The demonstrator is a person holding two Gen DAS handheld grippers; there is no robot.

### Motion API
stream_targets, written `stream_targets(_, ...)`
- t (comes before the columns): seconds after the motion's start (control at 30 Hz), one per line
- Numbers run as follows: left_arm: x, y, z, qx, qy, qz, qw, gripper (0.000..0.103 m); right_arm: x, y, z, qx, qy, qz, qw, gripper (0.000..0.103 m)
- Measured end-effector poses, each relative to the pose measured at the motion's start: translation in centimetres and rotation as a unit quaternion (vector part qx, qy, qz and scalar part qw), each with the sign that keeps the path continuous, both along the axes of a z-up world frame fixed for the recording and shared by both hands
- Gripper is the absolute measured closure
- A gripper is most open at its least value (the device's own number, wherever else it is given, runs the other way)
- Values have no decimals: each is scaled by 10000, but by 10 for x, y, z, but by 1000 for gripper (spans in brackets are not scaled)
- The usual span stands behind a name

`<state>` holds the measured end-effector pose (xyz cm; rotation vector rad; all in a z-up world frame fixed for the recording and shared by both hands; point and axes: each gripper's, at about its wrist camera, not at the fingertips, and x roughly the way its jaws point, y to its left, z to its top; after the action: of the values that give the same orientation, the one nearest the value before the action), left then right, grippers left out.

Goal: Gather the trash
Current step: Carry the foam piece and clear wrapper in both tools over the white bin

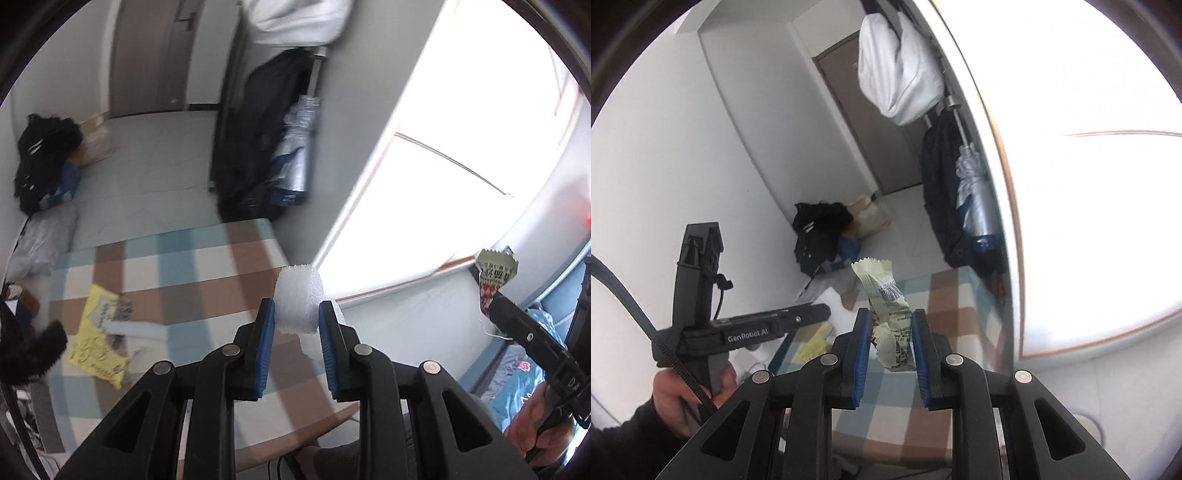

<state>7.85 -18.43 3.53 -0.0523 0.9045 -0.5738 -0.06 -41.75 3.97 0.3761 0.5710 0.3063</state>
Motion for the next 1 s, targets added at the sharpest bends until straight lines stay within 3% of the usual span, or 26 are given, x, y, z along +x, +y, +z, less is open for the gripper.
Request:
stream_targets(0.2, -8, -63, 1, -48, -27, -609, 9981, 84, -25, -57, 1, -126, 28, -613, 9980, 82)
stream_targets(0.4, -12, -121, -19, 4, 182, -1176, 9929, 84, -40, -111, -30, -157, 423, -1249, 9911, 82)
stream_targets(0.67, -3, -173, -75, 147, 752, -1696, 9825, 84, -47, -164, -99, 30, 1194, -1809, 9762, 82)
stream_targets(1.0, 6, -216, -151, 814, 1432, -2119, 9633, 84, -42, -183, -205, 489, 2248, -1942, 9536, 82)
